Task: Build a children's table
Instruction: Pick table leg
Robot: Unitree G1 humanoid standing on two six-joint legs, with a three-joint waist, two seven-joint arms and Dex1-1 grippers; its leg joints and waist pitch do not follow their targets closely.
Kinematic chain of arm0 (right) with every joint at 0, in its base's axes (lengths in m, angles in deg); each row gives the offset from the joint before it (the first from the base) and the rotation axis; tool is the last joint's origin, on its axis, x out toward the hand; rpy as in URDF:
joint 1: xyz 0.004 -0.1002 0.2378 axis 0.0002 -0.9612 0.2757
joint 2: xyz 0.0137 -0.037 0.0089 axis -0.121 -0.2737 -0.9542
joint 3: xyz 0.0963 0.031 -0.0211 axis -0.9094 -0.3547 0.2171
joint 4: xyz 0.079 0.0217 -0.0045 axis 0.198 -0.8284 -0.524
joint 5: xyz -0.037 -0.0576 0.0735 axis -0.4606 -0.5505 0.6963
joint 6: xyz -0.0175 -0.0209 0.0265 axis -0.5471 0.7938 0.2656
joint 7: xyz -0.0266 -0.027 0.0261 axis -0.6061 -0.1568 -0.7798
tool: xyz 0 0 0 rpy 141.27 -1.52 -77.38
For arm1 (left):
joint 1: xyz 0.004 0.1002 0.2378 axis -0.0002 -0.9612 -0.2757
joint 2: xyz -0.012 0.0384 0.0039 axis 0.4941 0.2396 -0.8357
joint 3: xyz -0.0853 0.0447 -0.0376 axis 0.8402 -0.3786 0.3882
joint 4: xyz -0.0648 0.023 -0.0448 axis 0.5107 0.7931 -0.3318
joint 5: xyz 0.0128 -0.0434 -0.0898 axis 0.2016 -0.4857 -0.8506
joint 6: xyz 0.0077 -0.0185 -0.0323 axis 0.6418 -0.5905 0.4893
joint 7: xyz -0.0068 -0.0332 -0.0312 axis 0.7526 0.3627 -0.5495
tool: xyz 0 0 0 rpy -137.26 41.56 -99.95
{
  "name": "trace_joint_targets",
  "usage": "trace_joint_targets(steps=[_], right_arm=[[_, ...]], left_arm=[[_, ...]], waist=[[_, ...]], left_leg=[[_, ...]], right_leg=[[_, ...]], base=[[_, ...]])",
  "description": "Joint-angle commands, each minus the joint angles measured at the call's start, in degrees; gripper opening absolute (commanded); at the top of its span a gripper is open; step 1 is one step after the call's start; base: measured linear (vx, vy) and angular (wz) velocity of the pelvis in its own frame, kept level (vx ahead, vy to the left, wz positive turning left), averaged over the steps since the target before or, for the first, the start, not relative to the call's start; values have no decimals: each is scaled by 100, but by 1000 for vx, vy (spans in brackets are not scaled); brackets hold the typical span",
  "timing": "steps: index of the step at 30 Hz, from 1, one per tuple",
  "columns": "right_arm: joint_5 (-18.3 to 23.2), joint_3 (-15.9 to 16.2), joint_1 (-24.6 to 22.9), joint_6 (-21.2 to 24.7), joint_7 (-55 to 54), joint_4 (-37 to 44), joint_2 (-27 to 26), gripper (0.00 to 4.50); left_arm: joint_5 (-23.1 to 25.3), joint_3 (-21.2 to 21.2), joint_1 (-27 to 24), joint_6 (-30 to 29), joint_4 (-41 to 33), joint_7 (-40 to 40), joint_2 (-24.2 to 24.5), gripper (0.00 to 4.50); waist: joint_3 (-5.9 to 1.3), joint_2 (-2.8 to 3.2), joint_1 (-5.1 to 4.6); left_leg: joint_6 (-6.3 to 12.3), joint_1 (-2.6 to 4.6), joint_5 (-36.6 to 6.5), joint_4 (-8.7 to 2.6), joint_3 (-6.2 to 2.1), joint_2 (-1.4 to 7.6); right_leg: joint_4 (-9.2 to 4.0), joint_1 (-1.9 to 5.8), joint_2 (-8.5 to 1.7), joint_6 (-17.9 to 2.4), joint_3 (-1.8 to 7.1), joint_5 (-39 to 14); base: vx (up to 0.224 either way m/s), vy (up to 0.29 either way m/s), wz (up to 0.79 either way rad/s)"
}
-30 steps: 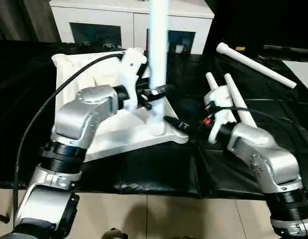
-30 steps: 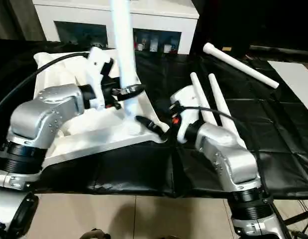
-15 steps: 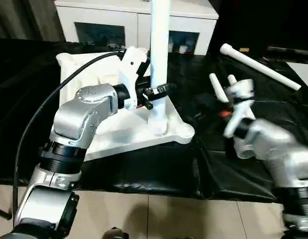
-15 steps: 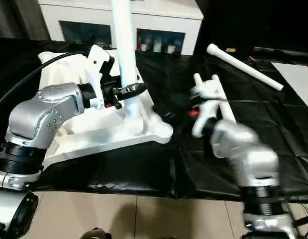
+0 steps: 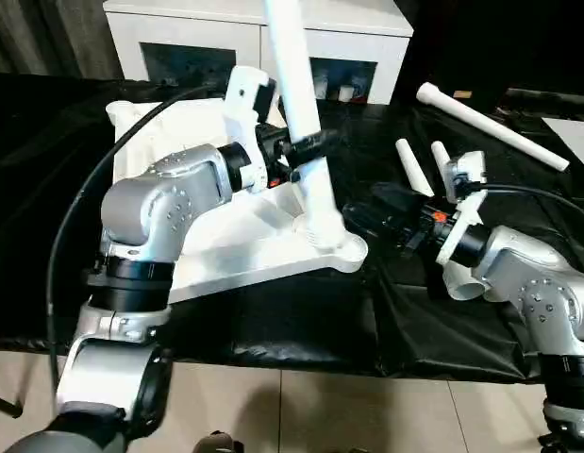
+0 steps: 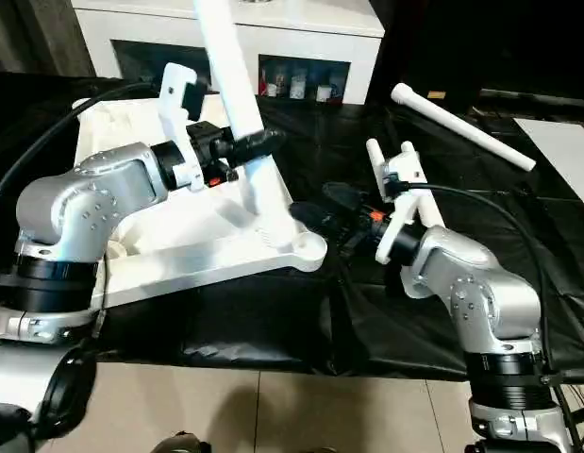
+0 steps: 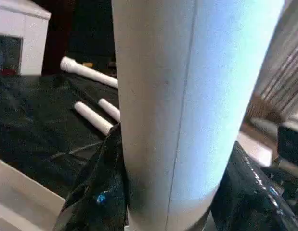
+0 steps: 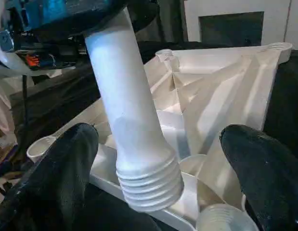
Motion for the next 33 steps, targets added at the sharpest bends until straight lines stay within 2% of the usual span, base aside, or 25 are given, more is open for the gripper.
trace_joint_targets(steps=[1, 3, 4, 9, 16, 20, 21, 26, 30, 31, 32, 33], right_arm=[[128, -168, 58, 157, -79, 81, -6, 447], [220, -241, 89, 220, -105, 63, -35, 447], [358, -379, 153, 332, -222, 6, -81, 447], [499, -457, 230, 483, -218, -46, -70, 447], [451, -284, 317, 606, -29, -47, 83, 447], [350, -46, 354, 625, 70, -9, 141, 447], [256, 56, 344, 604, 87, 6, 152, 447], [89, 274, 325, 598, 124, 22, 171, 447], [-37, 494, 398, 566, 164, -103, 173, 447], [-42, 550, 461, 575, 235, -150, 187, 447], [-42, 550, 461, 575, 235, -150, 187, 447], [-33, 617, 546, 614, 371, -198, 235, 447]], left_arm=[[-175, 133, 191, -216, 28, 60, -36, 186], [-263, 202, 188, -345, 41, 80, -60, 186], [-413, 337, 199, -528, 83, 159, -116, 186], [-589, 454, 221, -785, 151, 196, -151, 186], [-649, 413, 208, -891, 75, 164, -161, 186], [-674, 358, 207, -897, 8, 163, -160, 186], [-644, 313, 189, -889, -29, 139, -149, 186], [-636, 242, 155, -893, -110, 58, -125, 186], [-545, -223, 75, -833, -314, -326, 92, 186], [-447, -480, 46, -765, -394, -518, 212, 186], [-447, -480, 46, -765, -394, -518, 212, 186], [-289, -783, 34, -643, -459, -725, 358, 186]], waist=[[-459, -24, 21], [-462, -20, 20], [-462, -21, 22], [-461, -27, 43], [-458, -43, 40], [-456, -42, 42], [-455, -65, 35], [-454, -50, 38], [-451, -36, 44], [-447, -34, 36], [-445, -30, 32], [-442, -32, 35]], left_leg=[[121, 104, -689, -428, -117, 317], [117, 110, -675, -428, -118, 320], [118, 107, -670, -427, -115, 315], [126, 104, -654, -426, -112, 310], [125, 103, -626, -429, -115, 314], [96, 98, -639, -434, -118, 322], [100, 95, -616, -436, -116, 321], [81, 95, -603, -437, -117, 325], [48, 110, -666, -450, -124, 331], [38, 112, -694, -453, -121, 330], [26, 111, -731, -458, -123, 337], [12, 112, -736, -454, -120, 333]], right_leg=[[-352, 309, -408, -1380, 224, -958], [-344, 307, -402, -1398, 221, -898], [-343, 309, -407, -1412, 223, -883], [-354, 313, -404, -1403, 220, -905], [-357, 320, -409, -1351, 223, -942], [-361, 316, -419, -1307, 226, -1012], [-362, 315, -413, -1311, 223, -974], [-357, 312, -419, -1304, 226, -979], [-365, 299, -421, -1247, 231, -1103], [-369, 292, -414, -1241, 230, -1123], [-368, 294, -417, -1233, 232, -1146], [-372, 294, -420, -1229, 234, -1144]], base=[[0, 0, 0], [0, 0, 0], [0, 0, 0], [0, 0, 0], [0, 0, 0], [0, 0, 0], [0, 0, 0], [0, 0, 0], [0, 0, 0], [0, 0, 0], [0, 0, 0], [0, 0, 0]])
